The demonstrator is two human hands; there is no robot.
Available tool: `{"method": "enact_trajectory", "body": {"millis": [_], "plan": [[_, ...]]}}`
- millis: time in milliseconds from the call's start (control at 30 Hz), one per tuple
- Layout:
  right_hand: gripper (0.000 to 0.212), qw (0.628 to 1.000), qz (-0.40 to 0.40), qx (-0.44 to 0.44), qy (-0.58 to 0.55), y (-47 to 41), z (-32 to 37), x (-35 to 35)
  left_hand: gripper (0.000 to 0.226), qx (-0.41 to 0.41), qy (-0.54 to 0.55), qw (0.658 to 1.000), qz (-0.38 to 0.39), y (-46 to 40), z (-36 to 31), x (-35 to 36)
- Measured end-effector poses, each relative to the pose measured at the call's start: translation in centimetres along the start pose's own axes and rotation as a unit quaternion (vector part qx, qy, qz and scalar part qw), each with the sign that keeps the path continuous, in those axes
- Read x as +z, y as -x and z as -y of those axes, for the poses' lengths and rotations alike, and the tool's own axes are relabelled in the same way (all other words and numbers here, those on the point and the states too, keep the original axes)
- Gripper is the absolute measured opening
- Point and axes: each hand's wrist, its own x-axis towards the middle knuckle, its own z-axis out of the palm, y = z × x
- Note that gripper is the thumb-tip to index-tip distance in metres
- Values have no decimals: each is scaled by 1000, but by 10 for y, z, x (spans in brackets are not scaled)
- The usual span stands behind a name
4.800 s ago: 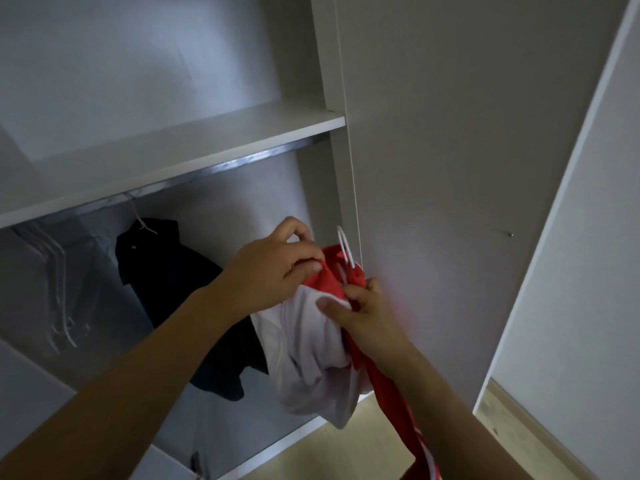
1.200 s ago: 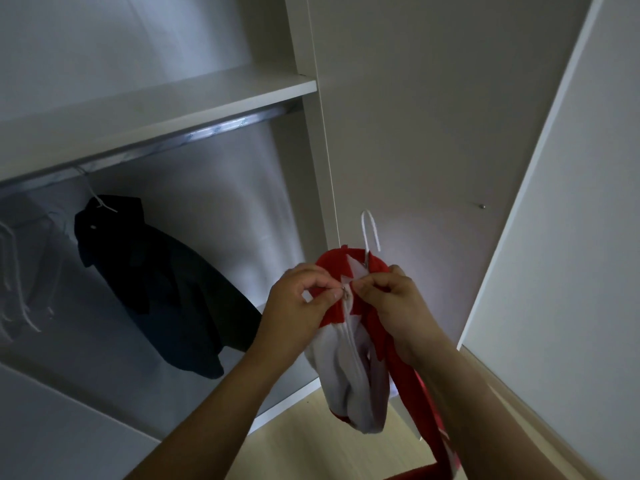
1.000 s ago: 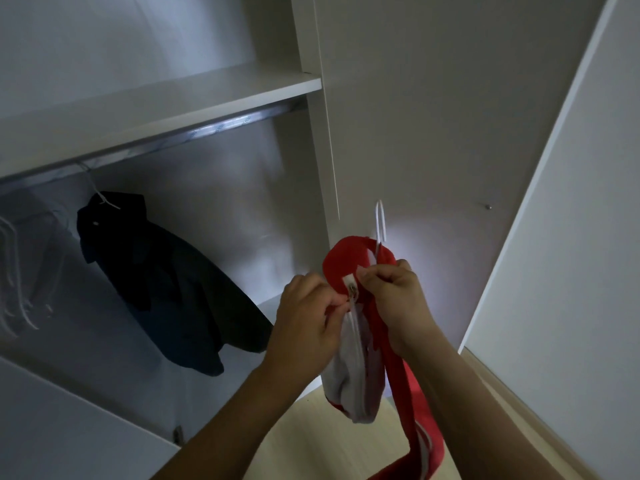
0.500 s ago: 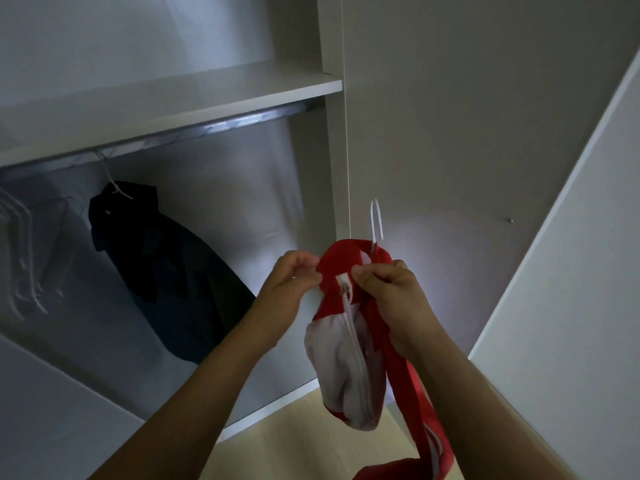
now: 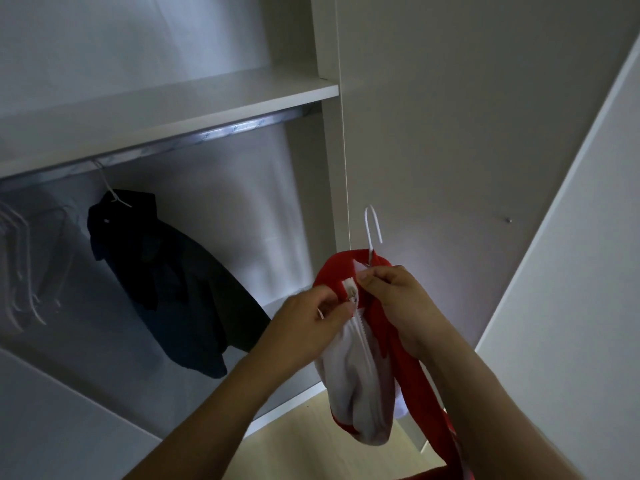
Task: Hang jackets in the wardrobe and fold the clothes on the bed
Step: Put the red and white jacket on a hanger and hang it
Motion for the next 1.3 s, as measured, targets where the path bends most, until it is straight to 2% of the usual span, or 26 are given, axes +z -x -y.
{"method": "enact_trajectory", "body": {"millis": [133, 200, 267, 333, 400, 467, 500, 533, 600, 633, 667, 733, 800, 867, 933, 1000, 1067, 1200, 1300], "plan": [[37, 999, 18, 32, 23, -3, -4, -3, 23, 24, -17, 1000, -6, -3, 7, 4], [34, 998, 19, 42, 48, -2, -7, -5, 25, 26, -12, 1000, -5, -2, 9, 2], [24, 998, -17, 32, 53, -2, -12, -4, 27, 29, -5, 1000, 3, 2, 7, 3], [22, 997, -69, 17, 31, -4, -13, 1, 25, 62, -44, 997, 1, 9, 2, 7], [22, 992, -125, 19, -8, -9, -11, 2, 23, 59, -65, 995, 47, 18, -2, 14], [23, 984, -170, 25, -51, -15, -3, -8, 25, -16, -8, 987, 158, 29, -2, 18], [25, 984, -164, 20, -65, -15, 2, -14, 26, -52, 20, 978, 204, 33, -3, 15], [28, 988, -140, 10, -69, -13, 8, -19, 24, -62, 35, 975, 212, 32, -3, 11], [34, 997, -72, -11, -37, -6, 15, -17, 12, -61, 59, 988, 130, 20, -7, 0], [34, 999, -46, -20, -15, -3, 16, -14, 12, -60, 73, 992, 79, 11, -9, -6], [31, 999, -30, -25, 3, -1, 16, -9, 21, -54, 84, 993, 57, 1, -11, -11], [26, 999, -19, -36, 25, 2, 15, -3, 31, -43, 69, 993, 91, -14, -16, -17], [23, 998, -25, -47, 26, 2, 14, -2, 27, -36, 13, 992, 123, -21, -15, -16], [20, 997, -56, -46, -2, 1, 11, -5, 31, -36, -9, 996, 75, -25, -10, -16], [18, 994, -91, -53, 19, -3, 2, -10, 31, -66, 66, 996, -5, -24, -5, -18], [20, 989, -99, -55, 96, -5, -16, -14, 24, -104, 217, 967, -83, -24, -1, -23], [18, 983, -83, -38, 157, -3, -31, -13, 16, -123, 307, 935, -126, -24, -2, -27], [2, 980, 19, -20, 198, 11, -35, -2, 15, -109, 323, 931, -127, -21, -12, -31], [11, 978, 57, -22, 199, 9, -30, 1, 16, -105, 319, 933, -129, -18, -14, -30]]}}
